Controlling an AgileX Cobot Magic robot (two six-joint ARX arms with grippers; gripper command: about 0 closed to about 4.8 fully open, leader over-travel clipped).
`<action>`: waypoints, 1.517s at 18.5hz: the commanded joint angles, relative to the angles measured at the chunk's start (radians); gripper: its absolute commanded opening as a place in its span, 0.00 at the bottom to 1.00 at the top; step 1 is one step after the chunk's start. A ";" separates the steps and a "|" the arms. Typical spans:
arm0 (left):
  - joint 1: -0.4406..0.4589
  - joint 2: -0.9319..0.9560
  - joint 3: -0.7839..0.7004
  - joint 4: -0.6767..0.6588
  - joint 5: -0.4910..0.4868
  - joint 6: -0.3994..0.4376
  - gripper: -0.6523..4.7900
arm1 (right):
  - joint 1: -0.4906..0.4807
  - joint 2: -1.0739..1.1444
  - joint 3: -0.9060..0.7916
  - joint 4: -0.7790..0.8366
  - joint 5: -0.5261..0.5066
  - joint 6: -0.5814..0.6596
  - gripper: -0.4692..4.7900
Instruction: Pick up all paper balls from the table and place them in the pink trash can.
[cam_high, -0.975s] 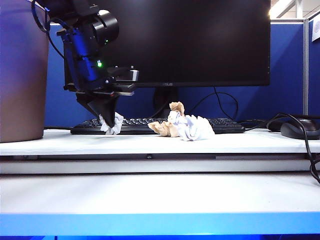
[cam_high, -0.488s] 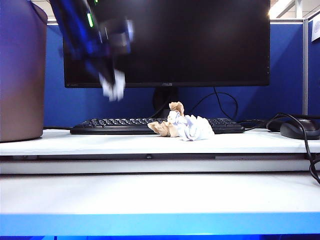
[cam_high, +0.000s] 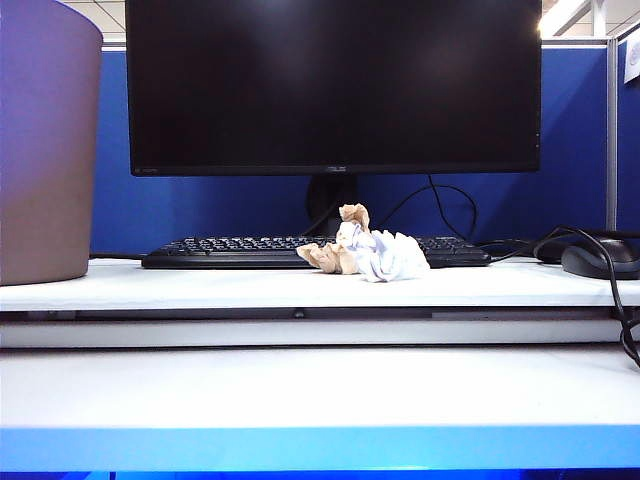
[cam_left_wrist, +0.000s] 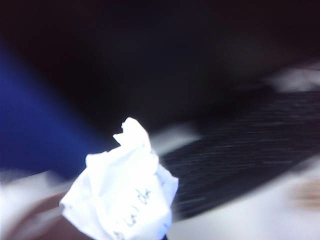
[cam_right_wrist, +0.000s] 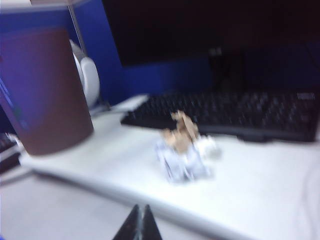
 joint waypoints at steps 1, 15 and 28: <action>0.001 -0.040 0.002 -0.080 -0.212 0.071 0.11 | 0.002 -0.002 -0.002 0.103 -0.005 0.091 0.08; 0.304 0.043 0.002 -0.168 -0.110 0.047 0.31 | 0.003 -0.002 0.004 0.240 -0.288 0.218 0.08; 0.306 0.130 0.002 -0.117 -0.103 0.046 0.91 | 0.002 -0.001 0.008 0.315 -0.291 0.276 0.08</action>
